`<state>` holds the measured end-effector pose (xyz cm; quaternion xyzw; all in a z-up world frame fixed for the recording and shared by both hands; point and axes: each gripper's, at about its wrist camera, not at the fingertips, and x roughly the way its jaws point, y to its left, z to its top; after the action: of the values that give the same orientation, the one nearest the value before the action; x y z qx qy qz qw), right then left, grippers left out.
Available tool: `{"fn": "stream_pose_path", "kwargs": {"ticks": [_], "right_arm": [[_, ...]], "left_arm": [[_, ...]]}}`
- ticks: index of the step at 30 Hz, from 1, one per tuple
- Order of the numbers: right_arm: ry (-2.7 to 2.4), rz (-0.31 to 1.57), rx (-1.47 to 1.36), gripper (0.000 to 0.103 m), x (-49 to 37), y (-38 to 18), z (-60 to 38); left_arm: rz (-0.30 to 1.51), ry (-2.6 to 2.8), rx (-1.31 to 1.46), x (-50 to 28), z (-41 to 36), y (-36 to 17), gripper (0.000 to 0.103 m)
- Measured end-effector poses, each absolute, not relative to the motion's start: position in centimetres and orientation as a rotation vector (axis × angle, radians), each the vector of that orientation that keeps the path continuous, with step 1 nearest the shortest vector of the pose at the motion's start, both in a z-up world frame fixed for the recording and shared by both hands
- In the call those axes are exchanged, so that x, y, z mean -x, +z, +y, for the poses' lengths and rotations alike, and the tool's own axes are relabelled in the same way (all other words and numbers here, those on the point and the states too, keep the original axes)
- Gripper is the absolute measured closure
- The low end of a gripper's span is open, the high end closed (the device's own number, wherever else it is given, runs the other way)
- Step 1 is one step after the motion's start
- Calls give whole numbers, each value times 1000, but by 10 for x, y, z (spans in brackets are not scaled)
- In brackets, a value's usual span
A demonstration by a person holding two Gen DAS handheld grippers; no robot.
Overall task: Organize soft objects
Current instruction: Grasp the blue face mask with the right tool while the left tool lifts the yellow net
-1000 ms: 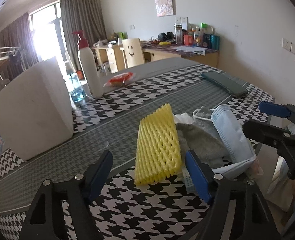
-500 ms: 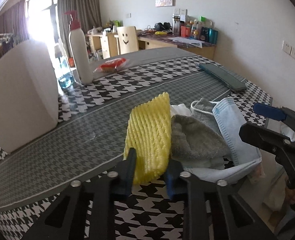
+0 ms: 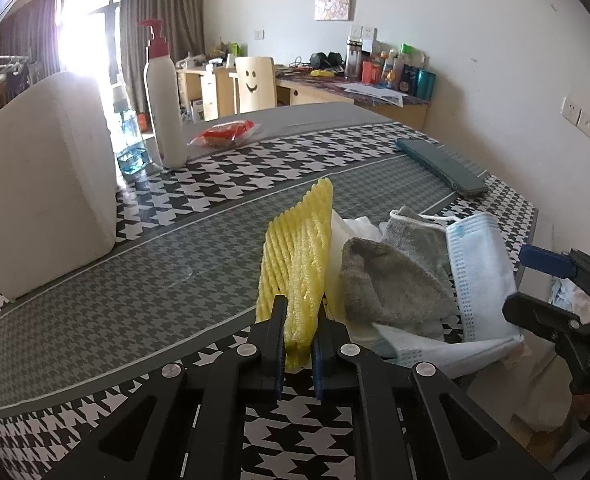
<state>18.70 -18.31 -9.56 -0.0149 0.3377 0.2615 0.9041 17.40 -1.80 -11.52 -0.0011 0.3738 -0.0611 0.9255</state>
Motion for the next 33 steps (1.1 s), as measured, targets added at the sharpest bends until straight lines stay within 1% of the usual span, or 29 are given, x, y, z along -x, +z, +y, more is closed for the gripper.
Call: {"fn": "stream_pose_path", "kwargs": {"ticks": [1, 4, 6, 8, 10, 13, 15, 17, 25, 30, 33], "right_arm": [[539, 698, 38, 16, -185, -96, -184], [552, 697, 42, 25, -181, -97, -187], [565, 707, 27, 28, -182, -98, -188], [577, 716, 9, 35, -184, -97, -186], [595, 718, 3, 36, -185, -96, -182], [619, 728, -1, 43, -188, -95, -174], [636, 732, -5, 43, -188, -95, -169], [648, 740, 4, 48, -188, -96, -163], [642, 741, 35, 49, -186, -90, -151], [614, 701, 51, 49, -177, -81, -150], [614, 716, 82, 49, -173, -82, -144]], "left_arm": [[765, -124, 1, -173, -18, -115, 92], [750, -123, 3, -171, -18, -111, 92], [739, -122, 4, -168, -18, -107, 92], [728, -125, 2, -165, -19, -105, 92], [722, -126, 4, -164, -19, -104, 92], [710, -131, 9, -159, -17, -100, 92], [700, -129, 13, -157, -15, -97, 92], [688, -126, 18, -155, -12, -94, 92], [662, -116, 24, -145, -7, -90, 92], [651, -122, 27, -140, -4, -89, 92], [647, -129, 27, -137, -4, -89, 92]]}}
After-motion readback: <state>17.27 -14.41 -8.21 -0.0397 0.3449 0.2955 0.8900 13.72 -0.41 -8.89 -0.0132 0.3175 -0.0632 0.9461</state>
